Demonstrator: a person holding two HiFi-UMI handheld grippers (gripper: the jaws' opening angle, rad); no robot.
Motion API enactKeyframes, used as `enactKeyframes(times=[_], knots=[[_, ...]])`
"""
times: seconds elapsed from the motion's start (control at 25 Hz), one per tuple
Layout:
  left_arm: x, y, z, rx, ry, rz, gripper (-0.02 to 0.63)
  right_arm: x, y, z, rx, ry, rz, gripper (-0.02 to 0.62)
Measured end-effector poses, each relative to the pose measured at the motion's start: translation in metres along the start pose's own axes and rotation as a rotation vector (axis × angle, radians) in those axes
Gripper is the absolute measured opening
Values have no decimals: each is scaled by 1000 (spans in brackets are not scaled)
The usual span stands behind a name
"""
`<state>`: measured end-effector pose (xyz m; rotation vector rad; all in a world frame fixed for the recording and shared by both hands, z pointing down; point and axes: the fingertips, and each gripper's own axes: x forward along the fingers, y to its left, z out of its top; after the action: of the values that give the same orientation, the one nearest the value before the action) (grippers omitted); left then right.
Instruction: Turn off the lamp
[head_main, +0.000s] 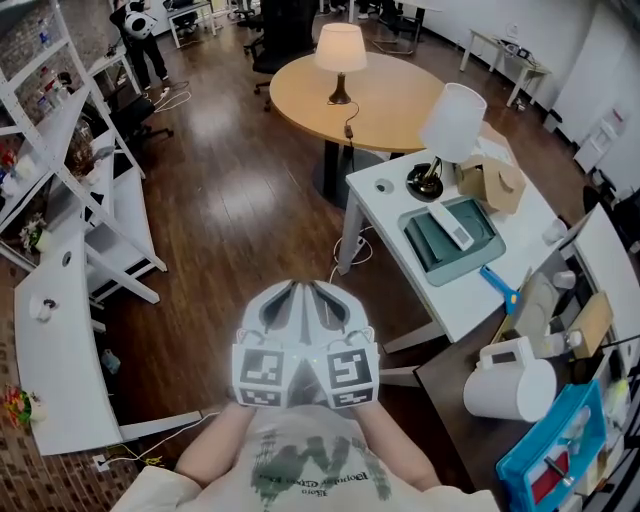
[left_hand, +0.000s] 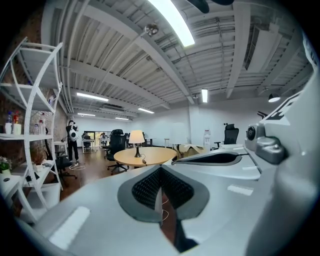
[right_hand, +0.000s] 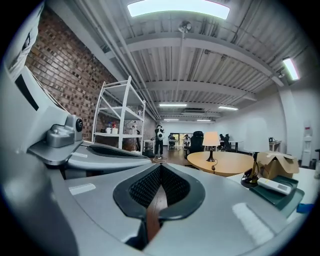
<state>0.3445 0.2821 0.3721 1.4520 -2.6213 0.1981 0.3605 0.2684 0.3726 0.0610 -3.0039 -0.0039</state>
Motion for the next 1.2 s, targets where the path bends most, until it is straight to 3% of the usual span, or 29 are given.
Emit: enactKeyframes(times=[0.4, 0.68, 0.96, 1.2], knots=[[40, 21, 0, 5, 11, 15, 0, 40, -21, -2, 10, 3, 16, 0], [87, 59, -12, -22, 17, -18, 0, 99, -35, -11, 0, 35, -11, 0], [150, 134, -11, -40, 19, -86, 0, 196, -43, -5, -7, 63, -78, 0], [195, 222, 0, -43, 22, -135, 0, 292, -31, 16, 0, 74, -123, 0]])
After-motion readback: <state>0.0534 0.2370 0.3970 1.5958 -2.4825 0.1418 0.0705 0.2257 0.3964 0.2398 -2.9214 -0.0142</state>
